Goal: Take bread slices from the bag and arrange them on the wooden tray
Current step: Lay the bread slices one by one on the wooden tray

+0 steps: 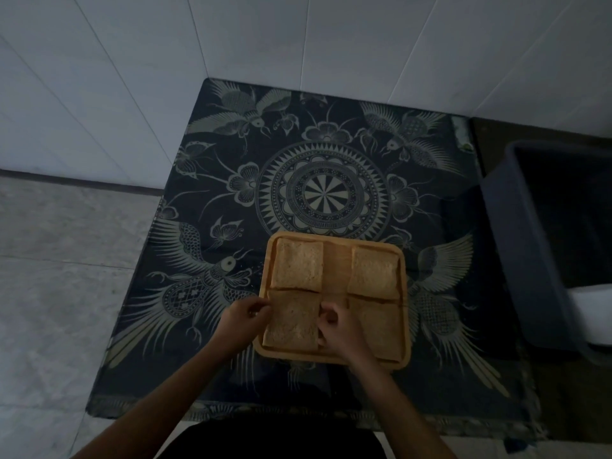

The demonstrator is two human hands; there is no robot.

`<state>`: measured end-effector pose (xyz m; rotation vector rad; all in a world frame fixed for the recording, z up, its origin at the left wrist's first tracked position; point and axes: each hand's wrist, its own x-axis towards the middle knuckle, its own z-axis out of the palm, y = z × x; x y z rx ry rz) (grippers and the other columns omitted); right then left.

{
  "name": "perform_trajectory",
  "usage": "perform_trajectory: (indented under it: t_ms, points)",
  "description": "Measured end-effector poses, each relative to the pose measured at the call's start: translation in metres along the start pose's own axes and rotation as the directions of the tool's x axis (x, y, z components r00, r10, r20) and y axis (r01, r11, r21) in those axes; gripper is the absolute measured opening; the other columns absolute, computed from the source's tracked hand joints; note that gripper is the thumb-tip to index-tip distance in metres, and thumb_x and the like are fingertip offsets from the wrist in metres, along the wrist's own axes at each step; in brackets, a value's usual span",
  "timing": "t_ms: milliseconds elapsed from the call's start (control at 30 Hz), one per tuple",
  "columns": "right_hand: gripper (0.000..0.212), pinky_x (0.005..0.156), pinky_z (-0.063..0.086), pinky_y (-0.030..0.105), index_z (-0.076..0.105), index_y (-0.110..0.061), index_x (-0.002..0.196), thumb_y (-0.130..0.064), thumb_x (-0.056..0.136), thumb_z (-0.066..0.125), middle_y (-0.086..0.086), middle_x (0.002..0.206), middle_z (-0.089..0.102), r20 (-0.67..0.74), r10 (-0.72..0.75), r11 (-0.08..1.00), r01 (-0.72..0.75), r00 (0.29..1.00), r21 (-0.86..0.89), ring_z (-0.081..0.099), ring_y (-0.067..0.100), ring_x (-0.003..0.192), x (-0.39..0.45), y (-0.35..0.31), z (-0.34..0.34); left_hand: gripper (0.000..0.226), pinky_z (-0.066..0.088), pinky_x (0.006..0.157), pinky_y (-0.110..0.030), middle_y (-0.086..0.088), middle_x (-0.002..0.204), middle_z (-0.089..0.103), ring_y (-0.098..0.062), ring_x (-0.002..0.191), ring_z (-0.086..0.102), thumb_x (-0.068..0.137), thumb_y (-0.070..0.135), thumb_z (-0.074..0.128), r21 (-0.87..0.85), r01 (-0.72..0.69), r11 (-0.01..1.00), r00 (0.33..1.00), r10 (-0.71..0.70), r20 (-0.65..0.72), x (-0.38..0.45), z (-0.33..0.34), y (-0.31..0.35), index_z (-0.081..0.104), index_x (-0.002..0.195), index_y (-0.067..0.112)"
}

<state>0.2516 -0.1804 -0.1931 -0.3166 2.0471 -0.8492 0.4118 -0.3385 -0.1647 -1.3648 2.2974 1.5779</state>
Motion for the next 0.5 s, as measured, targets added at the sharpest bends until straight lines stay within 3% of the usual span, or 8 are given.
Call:
perform_trajectory:
  t_ms: [100, 167, 233, 300, 400, 467, 500]
  points:
    - [0.038, 0.088, 0.060, 0.038, 0.059, -0.019, 0.137, -0.024, 0.099, 0.060, -0.009, 0.106, 0.061, -0.010, -0.020, 0.998, 0.020, 1.000, -0.058, 0.065, 0.014, 0.102, -0.002, -0.004, -0.003, 0.026, 0.055, 0.075, -0.021, 0.003, 0.099, 0.076, -0.006, 0.086, 0.070, 0.098, 0.026, 0.059, 0.043, -0.029, 0.999, 1.000, 0.029, 0.002, 0.000, -0.005, 0.003, 0.073, 0.118, 0.017]
    - [0.036, 0.078, 0.052, 0.020, 0.061, -0.019, 0.134, -0.025, 0.099, 0.060, -0.014, 0.104, 0.060, -0.029, -0.074, 0.989, 0.069, 0.997, -0.127, 0.062, 0.007, 0.099, -0.004, -0.008, -0.006, 0.027, 0.049, 0.066, -0.010, 0.005, 0.096, 0.077, 0.001, 0.080, 0.070, 0.099, 0.028, 0.057, 0.078, -0.080, 0.994, 0.997, 0.081, -0.008, 0.000, -0.010, 0.006, 0.071, 0.121, 0.022]
    - [0.034, 0.074, 0.043, 0.013, 0.061, -0.020, 0.132, -0.029, 0.099, 0.060, -0.013, 0.110, 0.063, -0.058, -0.143, 0.972, 0.129, 0.988, -0.195, 0.063, 0.008, 0.107, -0.007, -0.015, -0.011, 0.029, 0.055, 0.070, -0.013, 0.009, 0.098, 0.077, 0.006, 0.081, 0.069, 0.099, 0.031, 0.056, 0.094, -0.131, 0.987, 0.991, 0.132, -0.005, -0.001, -0.017, 0.011, 0.068, 0.126, 0.028]
    - [0.043, 0.083, 0.046, 0.020, 0.056, -0.021, 0.139, -0.039, 0.100, 0.058, -0.007, 0.128, 0.065, -0.107, -0.225, 0.947, 0.192, 0.969, -0.257, 0.062, 0.011, 0.116, -0.011, -0.025, -0.016, 0.033, 0.060, 0.079, -0.026, 0.009, 0.103, 0.078, 0.007, 0.085, 0.068, 0.099, 0.034, 0.055, 0.137, -0.202, 0.970, 0.978, 0.207, -0.021, 0.000, -0.026, 0.016, 0.065, 0.130, 0.031]
    - [0.064, 0.105, 0.043, 0.036, 0.038, -0.026, 0.153, -0.058, 0.098, 0.047, -0.004, 0.154, 0.047, -0.160, -0.391, 0.864, 0.301, 0.907, -0.403, 0.046, 0.016, 0.139, -0.021, -0.040, -0.024, 0.033, 0.059, 0.079, -0.025, 0.008, 0.108, 0.078, 0.003, 0.093, 0.069, 0.099, 0.034, 0.057, 0.233, -0.407, 0.883, 0.902, 0.429, -0.046, 0.001, -0.038, 0.021, 0.064, 0.131, 0.037]
    - [0.071, 0.115, 0.038, 0.044, 0.028, -0.030, 0.157, -0.064, 0.097, 0.043, -0.003, 0.165, 0.031, -0.157, -0.473, 0.802, 0.350, 0.867, -0.484, 0.029, 0.018, 0.150, -0.026, -0.050, -0.030, 0.042, 0.053, 0.100, -0.034, 0.001, 0.129, 0.070, -0.010, 0.121, 0.063, 0.097, 0.034, 0.060, 0.313, -0.505, 0.804, 0.843, 0.538, -0.022, 0.005, -0.045, 0.022, 0.056, 0.140, 0.033]
    - [0.073, 0.119, 0.033, 0.047, 0.024, -0.031, 0.158, -0.065, 0.096, 0.043, -0.002, 0.168, 0.023, -0.155, -0.514, 0.767, 0.372, 0.843, -0.522, 0.020, 0.019, 0.154, -0.029, -0.060, -0.033, 0.050, 0.043, 0.111, -0.039, -0.003, 0.144, 0.059, -0.018, 0.138, 0.050, 0.097, 0.037, 0.060, 0.369, -0.501, 0.783, 0.842, 0.540, -0.004, 0.006, -0.050, 0.028, 0.049, 0.146, 0.032]
